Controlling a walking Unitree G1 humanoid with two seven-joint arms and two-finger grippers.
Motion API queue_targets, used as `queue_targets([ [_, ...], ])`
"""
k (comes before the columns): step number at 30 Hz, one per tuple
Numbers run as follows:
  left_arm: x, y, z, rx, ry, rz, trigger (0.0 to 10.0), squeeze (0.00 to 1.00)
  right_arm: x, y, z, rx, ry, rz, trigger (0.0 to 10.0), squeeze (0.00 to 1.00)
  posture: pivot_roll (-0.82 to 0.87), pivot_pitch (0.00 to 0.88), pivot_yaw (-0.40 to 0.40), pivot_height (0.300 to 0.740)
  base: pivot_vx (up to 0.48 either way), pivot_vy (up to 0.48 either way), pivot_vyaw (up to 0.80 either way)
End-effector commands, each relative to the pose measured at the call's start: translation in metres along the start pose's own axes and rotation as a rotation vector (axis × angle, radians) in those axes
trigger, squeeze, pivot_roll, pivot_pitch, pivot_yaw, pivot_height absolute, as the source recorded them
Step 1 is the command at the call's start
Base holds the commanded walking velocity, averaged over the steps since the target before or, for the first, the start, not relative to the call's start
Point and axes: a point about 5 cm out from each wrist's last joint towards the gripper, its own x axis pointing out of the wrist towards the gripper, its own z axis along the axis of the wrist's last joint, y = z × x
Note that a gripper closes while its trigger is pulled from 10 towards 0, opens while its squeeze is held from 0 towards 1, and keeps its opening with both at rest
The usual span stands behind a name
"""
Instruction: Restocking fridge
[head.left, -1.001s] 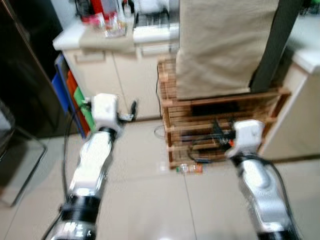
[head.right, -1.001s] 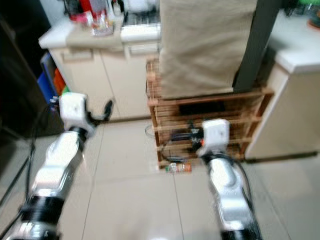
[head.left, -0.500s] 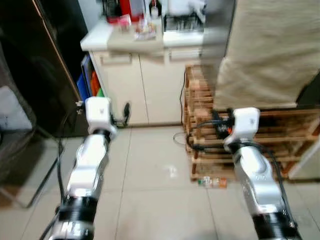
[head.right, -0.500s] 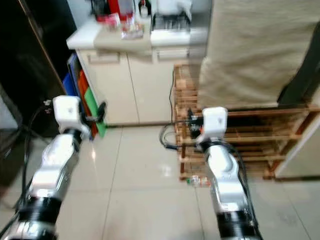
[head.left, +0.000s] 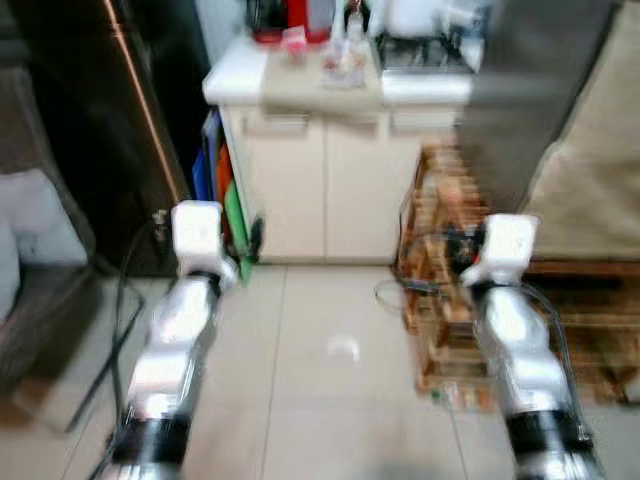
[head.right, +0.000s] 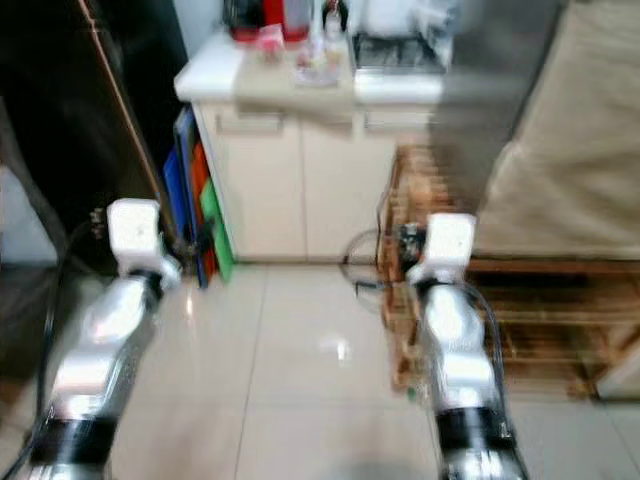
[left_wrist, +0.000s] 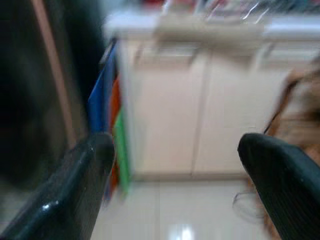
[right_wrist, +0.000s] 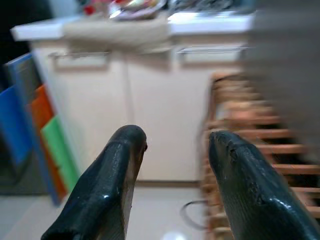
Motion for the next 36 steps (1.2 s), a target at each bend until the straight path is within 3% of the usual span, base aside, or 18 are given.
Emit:
queue_targets([
  [1,-0.001,-0.016,0.004,-0.012,-0.017,-0.058,10.0,0.0,-0.001,-0.012,-0.002,-0.009,0.015,-0.034,10.0,0.0,-0.11,0.0,0.031,0.74,0.364,0.311,0.0],
  [4,0.0,-0.022,0.009,0.027,-0.048,-0.073,10.0,0.0,0.001,-0.009,-0.003,-0.016,0.022,-0.023,10.0,0.0,-0.1,0.0,0.026,0.74,0.121,0.104,0.0],
  [10,0.004,-0.02,0.026,0.015,-0.121,-0.112,10.0,0.0,0.007,0.002,0.001,-0.025,0.008,0.022,10.0,0.0,-0.11,0.0,0.031,0.74,0.0,0.046,-0.53],
  [15,0.009,-0.019,0.027,0.007,-0.128,-0.118,10.0,0.0,0.008,0.005,0.008,-0.051,-0.034,0.028,10.0,0.0,-0.11,0.0,0.038,0.74,0.0,0.459,-0.64],
  [25,0.016,-0.015,0.014,-0.028,-0.059,-0.067,10.0,0.0,0.003,-0.007,0.0,-0.035,-0.029,-0.04,10.0,0.0,-0.12,0.0,0.057,0.74,0.0,0.239,-0.65],
  [30,0.016,-0.015,0.014,-0.035,-0.072,-0.088,10.0,0.0,0.0,-0.014,-0.002,-0.046,-0.041,-0.068,10.0,0.0,-0.12,0.0,0.062,0.74,0.0,0.0,-0.67],
  [32,0.012,-0.011,0.017,0.004,-0.102,-0.098,10.0,0.0,-0.006,-0.02,-0.004,-0.046,-0.048,-0.103,10.0,0.0,-0.12,0.0,0.062,0.74,0.0,0.0,-0.68],
  [36,0.007,-0.003,0.016,0.004,-0.124,-0.087,10.0,0.0,-0.013,-0.024,-0.011,-0.025,-0.023,-0.113,10.0,0.0,-0.12,0.0,0.061,0.74,0.0,0.0,-0.68],
])
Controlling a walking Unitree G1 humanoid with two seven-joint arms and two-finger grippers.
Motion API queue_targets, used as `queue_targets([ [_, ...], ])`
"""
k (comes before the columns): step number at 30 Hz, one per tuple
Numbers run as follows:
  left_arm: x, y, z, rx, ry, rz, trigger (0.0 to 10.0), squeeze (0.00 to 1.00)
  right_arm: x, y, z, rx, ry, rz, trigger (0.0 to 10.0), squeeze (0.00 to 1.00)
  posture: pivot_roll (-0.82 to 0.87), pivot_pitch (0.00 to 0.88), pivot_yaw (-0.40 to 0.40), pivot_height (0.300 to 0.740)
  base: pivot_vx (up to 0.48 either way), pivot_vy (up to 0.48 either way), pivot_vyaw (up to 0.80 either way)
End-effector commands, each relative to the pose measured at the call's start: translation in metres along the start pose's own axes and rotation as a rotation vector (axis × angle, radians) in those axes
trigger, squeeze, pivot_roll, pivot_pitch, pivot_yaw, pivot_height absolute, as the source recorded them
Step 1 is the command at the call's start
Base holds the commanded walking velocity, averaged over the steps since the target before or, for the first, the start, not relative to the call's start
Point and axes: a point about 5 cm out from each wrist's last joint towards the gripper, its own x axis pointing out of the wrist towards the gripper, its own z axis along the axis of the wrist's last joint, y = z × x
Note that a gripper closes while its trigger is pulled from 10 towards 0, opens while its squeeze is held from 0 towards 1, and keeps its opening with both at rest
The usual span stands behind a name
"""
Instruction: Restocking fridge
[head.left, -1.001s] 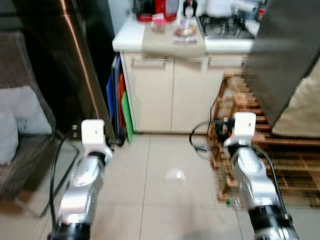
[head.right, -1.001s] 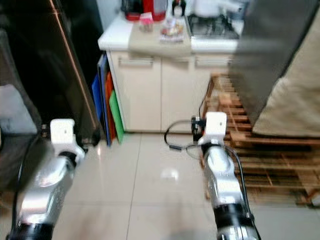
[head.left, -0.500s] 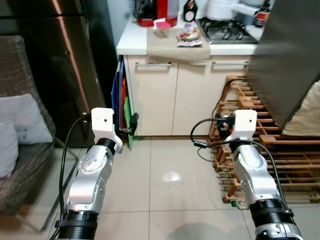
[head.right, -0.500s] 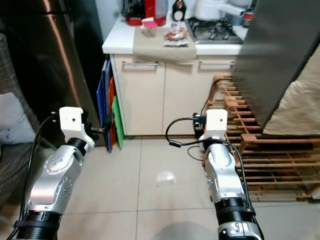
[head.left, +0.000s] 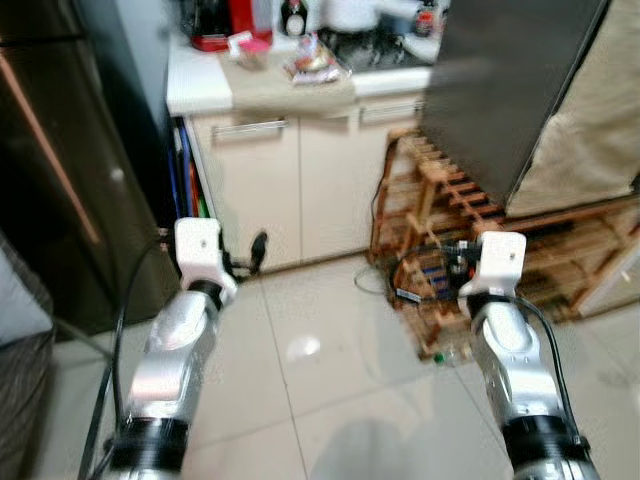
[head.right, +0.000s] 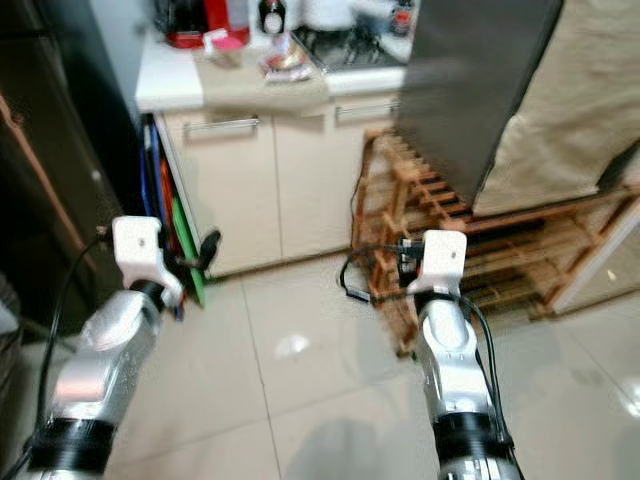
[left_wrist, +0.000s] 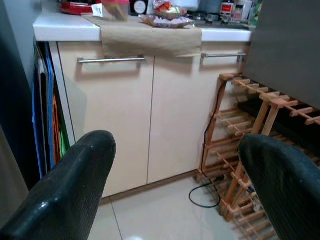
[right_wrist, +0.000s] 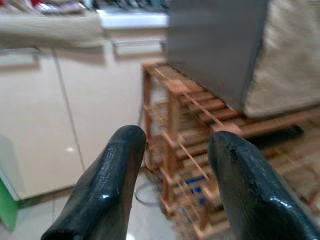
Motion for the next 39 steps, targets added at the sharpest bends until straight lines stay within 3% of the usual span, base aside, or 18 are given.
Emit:
queue_targets([
  [1,-0.001,-0.001,0.005,0.011,-0.03,-0.007,10.0,0.0,-0.002,-0.003,0.001,0.009,-0.001,-0.004,10.0,0.0,-0.12,0.0,0.061,0.74,0.0,0.0,-0.68],
  [3,-0.006,0.006,0.001,0.022,-0.019,0.019,10.0,0.0,-0.005,-0.003,0.002,-0.029,-0.014,0.011,10.0,0.0,-0.12,0.0,0.058,0.74,0.0,0.0,-0.67],
  [11,-0.003,0.001,0.0,0.025,-0.021,0.005,10.0,0.0,-0.001,-0.003,0.002,-0.121,0.005,0.02,10.0,0.0,-0.12,0.0,0.056,0.735,0.0,0.0,-0.47],
  [12,0.0,-0.004,0.002,0.026,-0.033,-0.012,10.0,0.0,0.003,0.0,0.006,-0.094,0.004,0.007,10.0,1.0,-0.13,0.0,0.058,0.725,0.0,0.0,0.0],
  [13,0.0,-0.005,0.002,0.027,-0.037,-0.016,10.0,1.0,0.004,0.001,0.008,-0.077,-0.001,0.004,10.0,1.0,-0.13,0.0,0.058,0.721,0.0,0.0,0.0],
  [17,0.003,-0.011,0.008,0.043,-0.067,-0.046,10.0,1.0,0.006,0.01,0.017,-0.075,-0.05,0.035,10.0,1.0,-0.13,0.0,0.067,0.712,0.0,0.0,0.0],
  [22,0.003,-0.006,0.011,0.07,-0.085,-0.002,10.0,1.0,0.007,0.003,0.028,-0.102,-0.108,-0.01,10.0,1.0,-0.13,0.0,0.066,0.704,0.0,0.0,0.0],
  [28,0.004,-0.003,0.01,0.04,-0.082,0.017,10.0,1.0,0.008,-0.001,0.029,-0.103,-0.111,-0.025,10.0,1.0,-0.13,0.0,0.061,0.692,0.0,0.0,-0.21],
  [36,0.007,-0.01,0.011,0.075,-0.081,-0.022,10.0,1.0,0.011,-0.003,0.029,-0.115,-0.096,-0.045,10.0,1.0,-0.13,0.0,0.064,0.658,0.0,0.0,-0.41],
  [37,0.008,-0.011,0.011,0.082,-0.079,-0.026,10.0,0.89,0.012,-0.002,0.027,-0.138,-0.084,-0.043,10.0,1.0,-0.13,0.0,0.065,0.658,0.0,0.0,0.0],
  [38,0.008,-0.012,0.011,0.097,-0.078,-0.032,10.0,0.0,0.012,-0.001,0.025,-0.149,-0.075,-0.043,10.0,0.0,-0.13,0.0,0.065,0.658,0.0,0.0,0.0],
  [39,0.008,-0.012,0.011,0.102,-0.079,-0.034,10.0,0.0,0.013,0.0,0.025,-0.154,-0.07,-0.043,10.0,0.0,-0.13,0.0,0.065,0.658,0.0,0.0,0.0],
])
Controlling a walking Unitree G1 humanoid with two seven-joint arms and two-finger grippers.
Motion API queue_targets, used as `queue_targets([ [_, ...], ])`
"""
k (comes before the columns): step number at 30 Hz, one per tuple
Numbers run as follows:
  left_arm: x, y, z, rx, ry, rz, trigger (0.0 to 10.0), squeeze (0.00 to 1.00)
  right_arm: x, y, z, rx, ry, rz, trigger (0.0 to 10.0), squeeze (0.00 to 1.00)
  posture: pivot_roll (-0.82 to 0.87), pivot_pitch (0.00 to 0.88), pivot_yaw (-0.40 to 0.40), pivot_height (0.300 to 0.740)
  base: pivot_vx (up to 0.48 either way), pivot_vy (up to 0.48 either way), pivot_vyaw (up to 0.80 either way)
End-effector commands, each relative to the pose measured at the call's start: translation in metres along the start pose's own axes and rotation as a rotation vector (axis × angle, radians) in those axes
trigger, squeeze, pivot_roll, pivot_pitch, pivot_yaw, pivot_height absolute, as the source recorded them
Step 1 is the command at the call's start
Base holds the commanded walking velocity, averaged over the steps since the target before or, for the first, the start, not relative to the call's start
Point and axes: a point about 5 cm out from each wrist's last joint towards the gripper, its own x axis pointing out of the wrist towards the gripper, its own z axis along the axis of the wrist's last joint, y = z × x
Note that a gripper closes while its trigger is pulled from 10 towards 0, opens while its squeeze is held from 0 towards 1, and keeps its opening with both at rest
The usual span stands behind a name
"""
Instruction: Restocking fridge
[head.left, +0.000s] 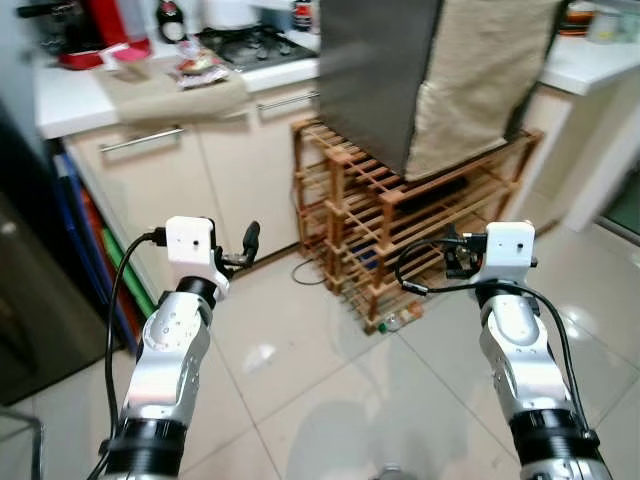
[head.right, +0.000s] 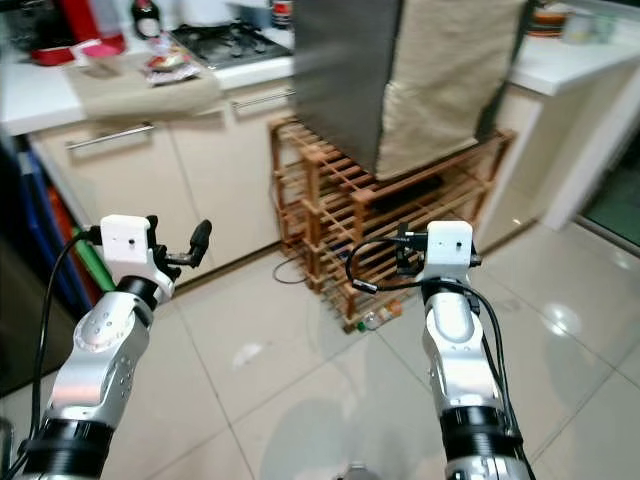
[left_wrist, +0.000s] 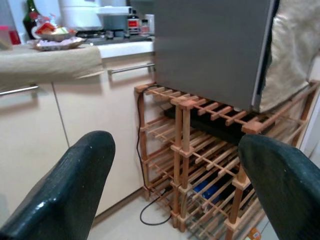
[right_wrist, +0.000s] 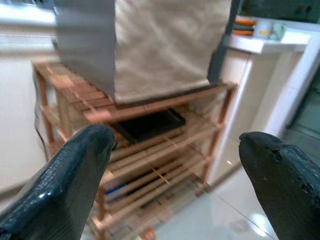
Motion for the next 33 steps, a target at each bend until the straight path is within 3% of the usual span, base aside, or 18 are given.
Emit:
queue_targets([
  [1,-0.004,0.006,-0.005,0.008,0.01,0.005,10.0,0.0,0.003,0.01,0.002,-0.008,0.004,0.022,10.0,0.0,-0.13,0.0,0.065,0.658,0.0,0.0,0.0],
  [10,-0.004,0.004,-0.001,-0.042,-0.019,-0.014,10.0,0.0,0.003,0.013,0.01,0.005,-0.055,0.034,10.0,0.0,-0.14,0.0,0.064,0.658,0.477,0.0,-0.47],
  [33,-0.007,-0.005,-0.002,-0.062,-0.032,-0.074,10.0,0.0,0.001,0.011,0.008,0.029,-0.066,0.019,10.0,0.0,-0.14,0.0,0.062,0.74,0.48,0.0,0.0],
])
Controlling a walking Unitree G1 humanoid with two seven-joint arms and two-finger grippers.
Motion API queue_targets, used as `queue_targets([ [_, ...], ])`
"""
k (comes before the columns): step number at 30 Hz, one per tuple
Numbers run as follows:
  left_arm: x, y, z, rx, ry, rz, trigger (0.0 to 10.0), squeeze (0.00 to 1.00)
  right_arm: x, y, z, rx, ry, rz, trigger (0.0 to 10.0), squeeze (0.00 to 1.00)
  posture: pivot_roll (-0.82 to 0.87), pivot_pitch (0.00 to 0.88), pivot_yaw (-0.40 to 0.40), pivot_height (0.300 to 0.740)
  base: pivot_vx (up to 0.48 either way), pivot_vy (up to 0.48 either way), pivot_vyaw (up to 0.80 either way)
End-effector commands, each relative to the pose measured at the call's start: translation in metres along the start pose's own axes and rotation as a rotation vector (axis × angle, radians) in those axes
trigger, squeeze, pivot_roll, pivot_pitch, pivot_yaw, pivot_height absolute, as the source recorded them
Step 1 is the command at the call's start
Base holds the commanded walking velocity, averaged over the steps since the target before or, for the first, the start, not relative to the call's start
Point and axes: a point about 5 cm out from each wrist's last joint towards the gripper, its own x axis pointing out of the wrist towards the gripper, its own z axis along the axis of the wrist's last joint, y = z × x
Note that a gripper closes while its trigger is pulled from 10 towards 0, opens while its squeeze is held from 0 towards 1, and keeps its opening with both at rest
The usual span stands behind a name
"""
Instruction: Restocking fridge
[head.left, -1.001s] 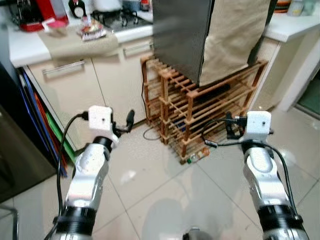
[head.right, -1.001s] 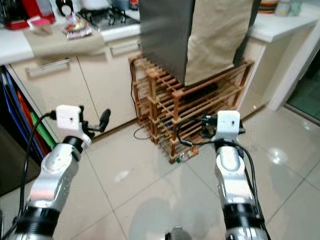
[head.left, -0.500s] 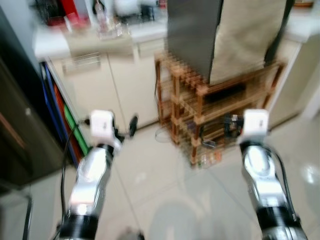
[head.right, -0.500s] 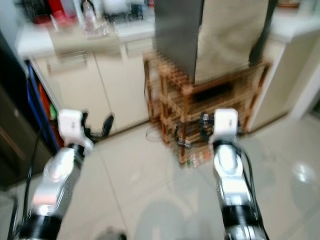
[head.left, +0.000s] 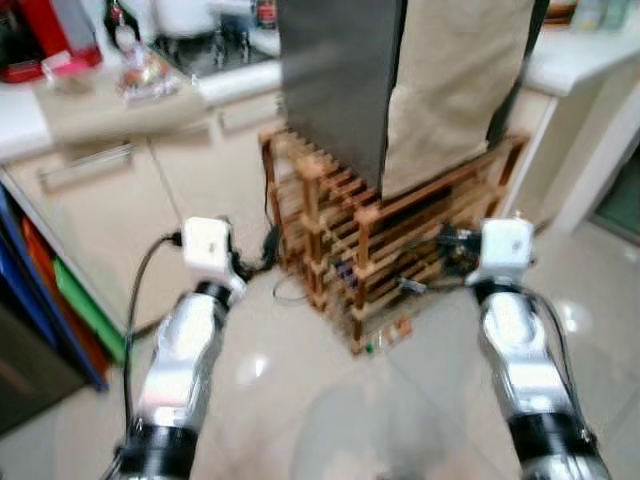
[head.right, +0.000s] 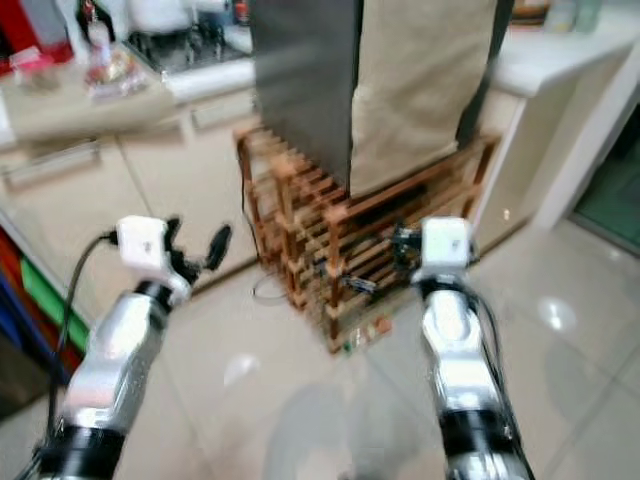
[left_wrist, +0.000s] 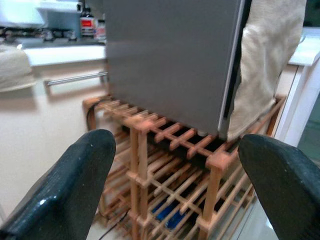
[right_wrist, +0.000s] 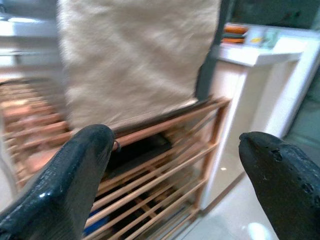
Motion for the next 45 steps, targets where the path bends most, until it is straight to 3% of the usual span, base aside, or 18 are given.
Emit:
queue_targets([
  [1,-0.002,0.01,0.006,0.018,-0.02,0.024,10.0,0.0,0.001,0.01,0.006,0.016,-0.027,0.026,10.0,0.0,-0.14,0.0,0.062,0.74,0.48,0.0,0.0],
  [16,0.001,0.008,0.01,0.032,-0.031,0.018,10.0,0.0,0.004,0.006,0.007,-0.002,-0.017,-0.014,10.0,0.0,-0.14,0.0,0.063,0.74,0.466,0.0,0.0],
  [26,0.005,0.007,-0.001,0.034,0.047,0.028,10.0,0.0,0.004,0.01,0.009,0.017,-0.028,0.005,10.0,0.0,-0.15,0.0,0.063,0.74,0.0,0.0,-0.8],
  [45,0.009,0.006,0.005,0.006,0.022,0.036,10.0,0.0,0.004,0.01,0.009,0.027,-0.026,0.006,10.0,0.0,-0.15,0.0,0.064,0.74,0.0,0.0,-0.8],
])
